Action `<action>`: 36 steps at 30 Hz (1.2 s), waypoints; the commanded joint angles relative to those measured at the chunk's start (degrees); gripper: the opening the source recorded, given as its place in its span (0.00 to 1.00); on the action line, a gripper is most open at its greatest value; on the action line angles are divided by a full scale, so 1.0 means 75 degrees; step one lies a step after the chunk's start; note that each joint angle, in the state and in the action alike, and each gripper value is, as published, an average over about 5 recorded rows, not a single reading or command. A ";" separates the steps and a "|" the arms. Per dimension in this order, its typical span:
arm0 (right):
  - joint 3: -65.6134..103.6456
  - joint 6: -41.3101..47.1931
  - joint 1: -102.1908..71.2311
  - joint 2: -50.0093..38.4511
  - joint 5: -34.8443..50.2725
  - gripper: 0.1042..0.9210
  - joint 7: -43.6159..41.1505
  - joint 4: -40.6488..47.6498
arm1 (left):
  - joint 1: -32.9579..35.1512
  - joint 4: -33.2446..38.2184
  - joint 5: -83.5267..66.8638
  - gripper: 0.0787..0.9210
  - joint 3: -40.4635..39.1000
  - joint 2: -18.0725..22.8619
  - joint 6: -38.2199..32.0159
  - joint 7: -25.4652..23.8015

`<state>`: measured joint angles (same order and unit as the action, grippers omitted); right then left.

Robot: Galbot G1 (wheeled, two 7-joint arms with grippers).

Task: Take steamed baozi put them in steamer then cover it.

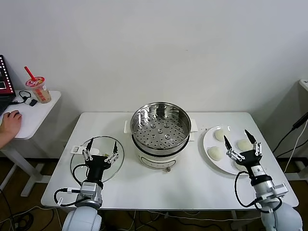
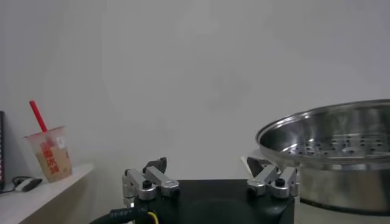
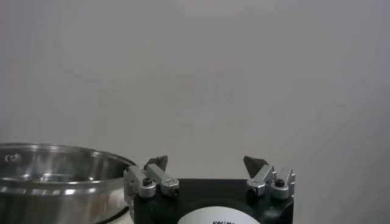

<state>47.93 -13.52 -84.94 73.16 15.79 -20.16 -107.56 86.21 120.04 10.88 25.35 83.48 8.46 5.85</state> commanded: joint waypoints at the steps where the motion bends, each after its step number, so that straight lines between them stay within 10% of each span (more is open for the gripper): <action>1: 0.0189 -0.0395 -0.1023 0.0680 0.0526 0.88 -0.0007 -0.0248 | 0.0076 -0.0017 0.0015 0.88 0.0075 0.0117 -0.0041 -0.0006; 36: -0.1525 -0.0725 -0.1124 -0.0044 0.0322 0.88 0.0731 -0.0071 | 0.0641 0.0213 0.0298 0.88 0.0305 0.0750 -0.0432 -0.0220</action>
<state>39.56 -17.46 -91.75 74.41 19.51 -17.24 -108.21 90.55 121.57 12.79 27.50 88.68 5.61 4.37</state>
